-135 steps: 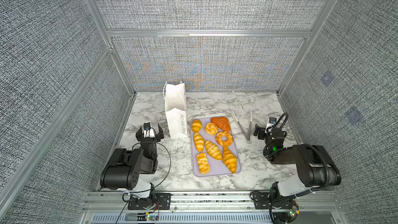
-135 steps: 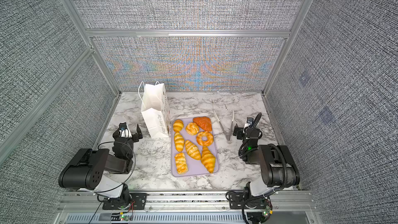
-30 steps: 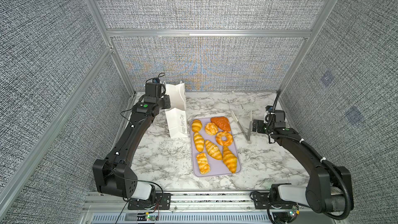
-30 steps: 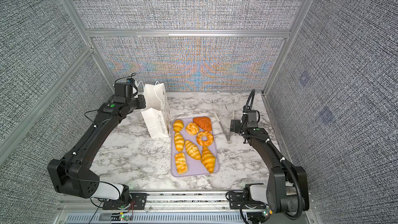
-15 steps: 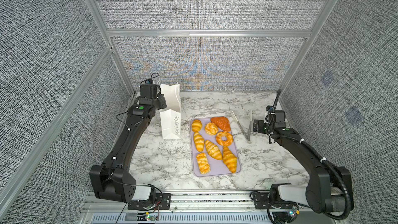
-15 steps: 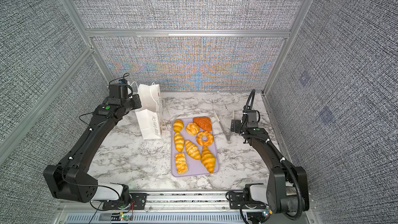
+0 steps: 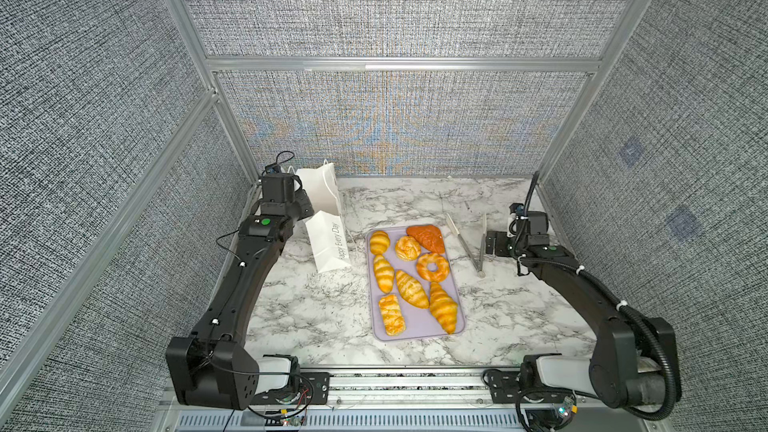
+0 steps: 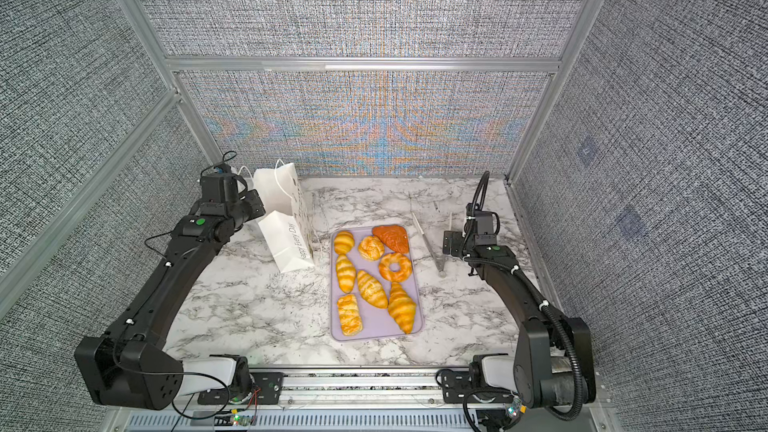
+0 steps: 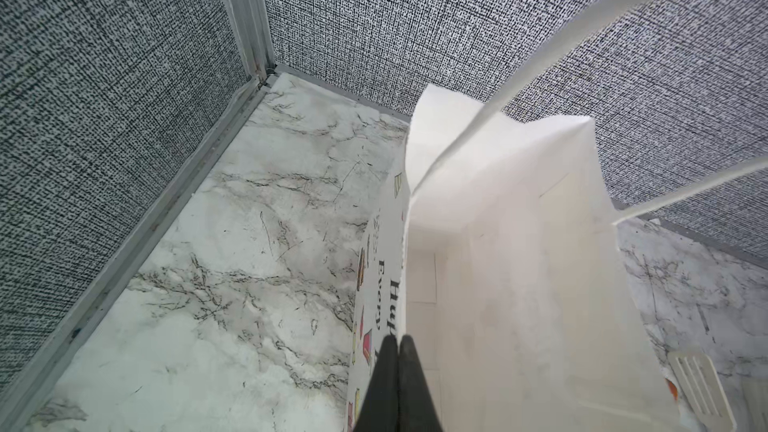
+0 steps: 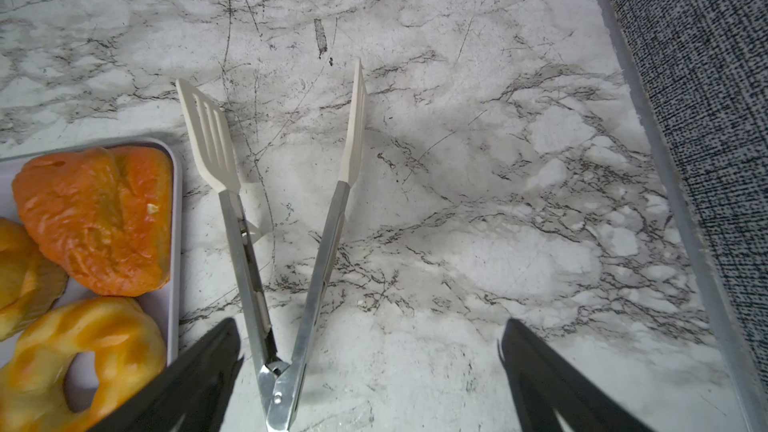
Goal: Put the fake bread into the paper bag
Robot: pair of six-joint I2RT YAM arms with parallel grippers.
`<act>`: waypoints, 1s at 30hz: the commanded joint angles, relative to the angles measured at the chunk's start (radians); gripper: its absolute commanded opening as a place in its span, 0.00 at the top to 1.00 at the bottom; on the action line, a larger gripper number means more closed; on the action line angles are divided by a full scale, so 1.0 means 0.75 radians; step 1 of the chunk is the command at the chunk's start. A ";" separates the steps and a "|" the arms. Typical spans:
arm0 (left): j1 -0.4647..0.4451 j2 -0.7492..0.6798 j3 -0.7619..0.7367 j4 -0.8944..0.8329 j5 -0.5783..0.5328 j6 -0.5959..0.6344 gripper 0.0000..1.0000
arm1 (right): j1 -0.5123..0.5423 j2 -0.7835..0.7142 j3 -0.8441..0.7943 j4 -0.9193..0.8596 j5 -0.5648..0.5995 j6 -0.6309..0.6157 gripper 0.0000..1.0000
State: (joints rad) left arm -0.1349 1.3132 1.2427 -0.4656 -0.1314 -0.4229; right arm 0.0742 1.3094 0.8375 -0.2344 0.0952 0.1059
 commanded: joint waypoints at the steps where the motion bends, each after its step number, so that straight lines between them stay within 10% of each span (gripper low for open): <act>1: 0.004 -0.017 -0.008 0.027 0.025 -0.003 0.90 | 0.003 0.008 0.006 0.018 -0.022 -0.002 0.01; 10: 0.004 -0.118 -0.071 0.094 0.034 0.024 0.26 | 0.004 0.075 0.032 0.021 -0.111 0.045 0.01; 30: -0.154 -0.608 -0.355 0.411 0.018 0.105 0.04 | 0.066 0.514 0.385 -0.203 0.003 0.185 0.30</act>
State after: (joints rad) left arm -0.2291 0.8829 0.9962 -0.2382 -0.1043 -0.3664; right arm 0.1177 1.6711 1.1069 -0.3332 0.0811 0.2234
